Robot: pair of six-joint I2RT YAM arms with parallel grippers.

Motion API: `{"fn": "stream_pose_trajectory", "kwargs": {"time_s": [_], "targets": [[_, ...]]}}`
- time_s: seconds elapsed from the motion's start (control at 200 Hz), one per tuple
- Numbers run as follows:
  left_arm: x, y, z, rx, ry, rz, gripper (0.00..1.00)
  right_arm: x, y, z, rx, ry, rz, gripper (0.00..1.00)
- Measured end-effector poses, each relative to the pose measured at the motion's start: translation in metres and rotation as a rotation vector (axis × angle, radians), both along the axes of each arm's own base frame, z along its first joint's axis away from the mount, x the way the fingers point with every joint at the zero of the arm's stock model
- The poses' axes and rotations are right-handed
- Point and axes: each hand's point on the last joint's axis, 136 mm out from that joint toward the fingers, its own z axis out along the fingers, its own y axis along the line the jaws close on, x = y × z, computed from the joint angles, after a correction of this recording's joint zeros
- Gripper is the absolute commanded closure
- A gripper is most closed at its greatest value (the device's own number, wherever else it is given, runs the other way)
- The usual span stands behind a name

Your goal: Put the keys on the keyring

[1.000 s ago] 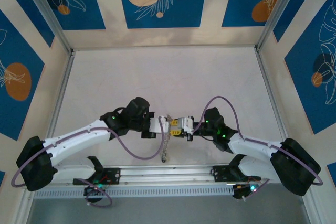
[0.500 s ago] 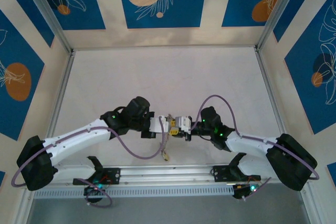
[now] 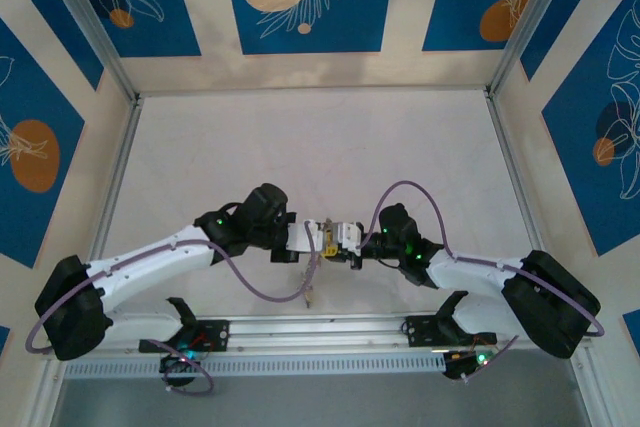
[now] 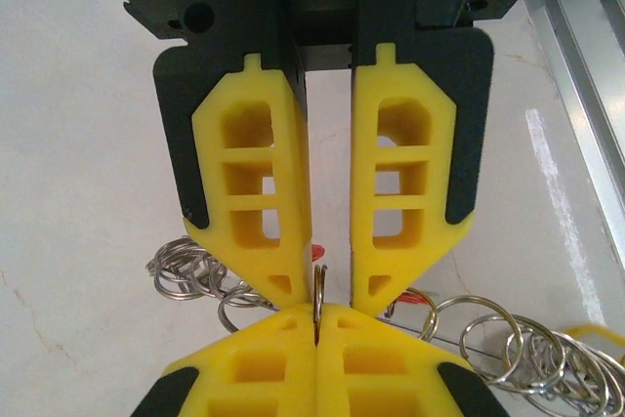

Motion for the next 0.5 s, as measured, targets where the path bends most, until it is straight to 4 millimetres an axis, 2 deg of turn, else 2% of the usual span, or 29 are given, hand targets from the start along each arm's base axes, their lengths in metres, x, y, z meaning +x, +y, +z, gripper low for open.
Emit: {"fn": "stream_pose_trajectory", "kwargs": {"time_s": [0.105, 0.15, 0.195, 0.29, 0.335, 0.415, 0.5], "targets": [[0.0, 0.0, 0.0, -0.002, 0.004, 0.004, 1.0, 0.001, 0.0, -0.001, -0.002, 0.005, -0.01, 1.0], [0.0, 0.0, 0.0, -0.003, 0.006, 0.005, 1.0, 0.002, 0.0, -0.001, -0.002, 0.005, -0.013, 1.0], [0.0, -0.001, -0.001, -0.004, 0.013, 0.007, 0.85, 0.003, 0.0, -0.001, -0.003, 0.001, -0.014, 1.0], [0.002, -0.002, -0.001, -0.01, 0.016, 0.021, 0.7, 0.002, 0.0, -0.004, -0.006, 0.006, -0.01, 1.0], [0.004, -0.002, 0.0, -0.024, 0.016, 0.037, 0.57, 0.003, 0.001, -0.005, -0.008, 0.008, -0.009, 1.0], [0.005, -0.002, 0.002, -0.058, 0.009, 0.049, 0.4, 0.006, 0.0, -0.007, -0.005, 0.006, -0.018, 1.0], [0.005, 0.002, 0.006, -0.091, 0.017, 0.081, 0.34, 0.011, -0.003, -0.006, 0.009, -0.006, -0.037, 1.0]]}}
